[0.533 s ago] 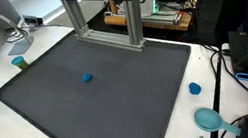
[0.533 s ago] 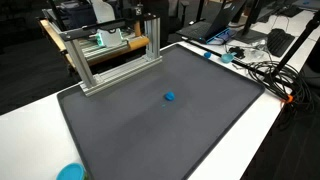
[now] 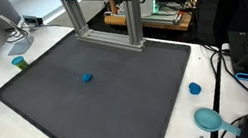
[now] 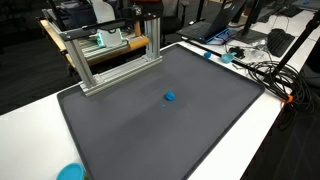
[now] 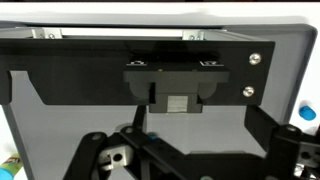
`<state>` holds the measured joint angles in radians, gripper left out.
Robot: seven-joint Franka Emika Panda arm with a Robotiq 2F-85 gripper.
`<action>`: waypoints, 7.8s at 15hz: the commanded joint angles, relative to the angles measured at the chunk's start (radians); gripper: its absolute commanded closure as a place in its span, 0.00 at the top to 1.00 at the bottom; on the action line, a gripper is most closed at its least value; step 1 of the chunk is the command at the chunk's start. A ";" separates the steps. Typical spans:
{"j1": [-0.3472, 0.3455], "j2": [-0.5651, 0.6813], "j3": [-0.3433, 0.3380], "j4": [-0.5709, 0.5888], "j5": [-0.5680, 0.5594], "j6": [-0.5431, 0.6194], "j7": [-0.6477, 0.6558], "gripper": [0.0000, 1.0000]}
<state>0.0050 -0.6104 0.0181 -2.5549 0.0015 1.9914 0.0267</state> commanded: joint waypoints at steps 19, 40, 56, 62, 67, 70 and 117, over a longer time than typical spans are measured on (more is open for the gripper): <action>-0.037 0.057 0.023 0.004 -0.035 0.068 0.147 1.00; -0.016 -0.119 -0.010 -0.190 -0.006 0.243 0.065 1.00; -0.021 -0.114 0.005 -0.189 -0.011 0.189 0.078 0.99; -0.036 -0.100 0.027 -0.189 -0.018 0.212 0.121 0.97; -0.051 -0.083 0.057 -0.189 -0.040 0.233 0.159 0.79; -0.059 -0.089 0.061 -0.189 -0.065 0.217 0.144 0.72; -0.024 -0.133 0.004 -0.189 -0.041 0.147 0.018 0.86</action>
<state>-0.0244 -0.7207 0.0372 -2.7418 -0.0488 2.1534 0.0496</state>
